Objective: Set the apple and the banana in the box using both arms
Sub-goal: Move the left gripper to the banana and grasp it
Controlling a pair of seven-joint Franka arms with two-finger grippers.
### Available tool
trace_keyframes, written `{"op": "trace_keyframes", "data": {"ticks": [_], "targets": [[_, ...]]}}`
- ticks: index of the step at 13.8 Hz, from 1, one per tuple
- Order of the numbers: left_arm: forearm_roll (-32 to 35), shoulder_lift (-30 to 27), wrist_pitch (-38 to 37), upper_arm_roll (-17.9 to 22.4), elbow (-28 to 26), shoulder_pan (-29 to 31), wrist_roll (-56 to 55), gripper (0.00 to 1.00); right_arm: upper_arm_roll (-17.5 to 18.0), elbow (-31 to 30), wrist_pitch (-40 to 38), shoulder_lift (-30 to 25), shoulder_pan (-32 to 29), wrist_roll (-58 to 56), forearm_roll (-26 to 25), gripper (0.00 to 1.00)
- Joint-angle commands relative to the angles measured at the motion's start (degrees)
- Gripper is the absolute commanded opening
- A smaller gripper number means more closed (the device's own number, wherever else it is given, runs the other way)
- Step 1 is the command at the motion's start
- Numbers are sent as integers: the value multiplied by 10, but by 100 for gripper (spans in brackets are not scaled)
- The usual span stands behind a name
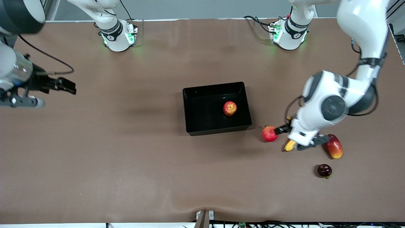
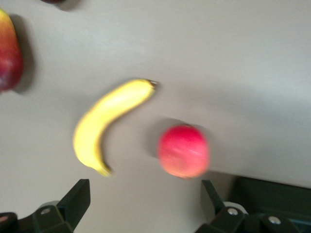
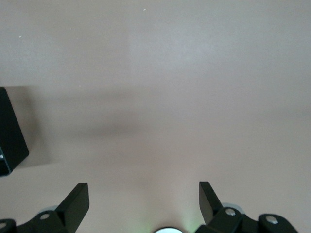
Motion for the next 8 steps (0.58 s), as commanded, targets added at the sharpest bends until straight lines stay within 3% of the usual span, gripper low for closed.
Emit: {"op": "trace_keyframes", "data": {"ticks": [1,2,5,7,8], "targets": [[13,44,18,-5,1,30,89,100,-55,-40,3,-46,35,-12,20,100],[23,61,19,-4,0,37,123,100,-93,-37,7,-46,57,-14,40,100],[83,102,42,-5,-10,55,180,100,-137,-22,16,-46,74,-49,61,100],[103,119,68,-5,-23,57,189,100,-193,-14,15,-47,119,-48,60,100],[113,123,79,-5,-30,57,189,93,-209,-15,13,-51,127,-43,61,100]]}}
